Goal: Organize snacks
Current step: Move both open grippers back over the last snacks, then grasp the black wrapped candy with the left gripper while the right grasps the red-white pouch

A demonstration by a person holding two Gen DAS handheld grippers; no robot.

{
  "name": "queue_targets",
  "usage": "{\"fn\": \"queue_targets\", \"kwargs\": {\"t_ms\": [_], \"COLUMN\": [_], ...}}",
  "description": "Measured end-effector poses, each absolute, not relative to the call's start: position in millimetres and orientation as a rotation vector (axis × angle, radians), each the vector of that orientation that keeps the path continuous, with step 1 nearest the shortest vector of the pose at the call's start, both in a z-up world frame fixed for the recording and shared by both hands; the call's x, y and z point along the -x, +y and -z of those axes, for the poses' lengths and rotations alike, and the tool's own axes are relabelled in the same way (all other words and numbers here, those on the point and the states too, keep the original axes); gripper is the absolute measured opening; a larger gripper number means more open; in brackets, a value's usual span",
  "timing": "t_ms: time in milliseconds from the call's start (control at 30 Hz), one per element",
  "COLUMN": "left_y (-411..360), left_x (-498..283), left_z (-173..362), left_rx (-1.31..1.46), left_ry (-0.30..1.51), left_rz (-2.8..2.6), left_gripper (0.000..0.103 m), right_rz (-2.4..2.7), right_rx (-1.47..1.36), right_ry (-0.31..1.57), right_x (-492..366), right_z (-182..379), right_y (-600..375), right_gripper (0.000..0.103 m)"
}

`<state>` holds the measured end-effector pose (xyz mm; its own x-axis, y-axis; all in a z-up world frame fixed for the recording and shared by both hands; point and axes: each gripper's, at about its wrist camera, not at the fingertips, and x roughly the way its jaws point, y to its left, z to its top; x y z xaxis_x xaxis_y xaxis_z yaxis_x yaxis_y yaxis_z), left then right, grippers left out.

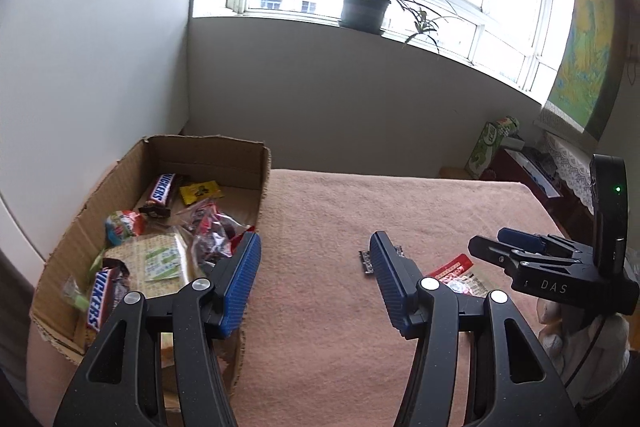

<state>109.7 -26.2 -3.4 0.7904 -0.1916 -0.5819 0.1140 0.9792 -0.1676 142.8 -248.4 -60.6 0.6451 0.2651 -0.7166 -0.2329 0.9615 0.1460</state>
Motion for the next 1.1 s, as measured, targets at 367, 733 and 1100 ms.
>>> {"fn": "queue_targets", "kwargs": {"t_ms": [367, 733, 1100], "left_y": [-76.7, -87.7, -91.1], "left_x": [-152.8, -207.7, -207.9], "left_z": [39.5, 67.7, 74.9], "left_rx": [0.123, 0.207, 0.21], "left_ry": [0.782, 0.898, 0.958], "left_rz": [0.269, 0.306, 0.378], "left_gripper": [0.056, 0.056, 0.05], "right_rz": [-0.301, -0.33, -0.332], "right_rx": [0.061, 0.004, -0.01], "right_ry": [0.889, 0.916, 0.923], "right_x": [-121.7, -128.7, -130.1], "right_z": [94.7, 100.3, 103.0], "right_y": [-245.4, -253.8, -256.5], "right_gripper": [0.075, 0.075, 0.075]}}
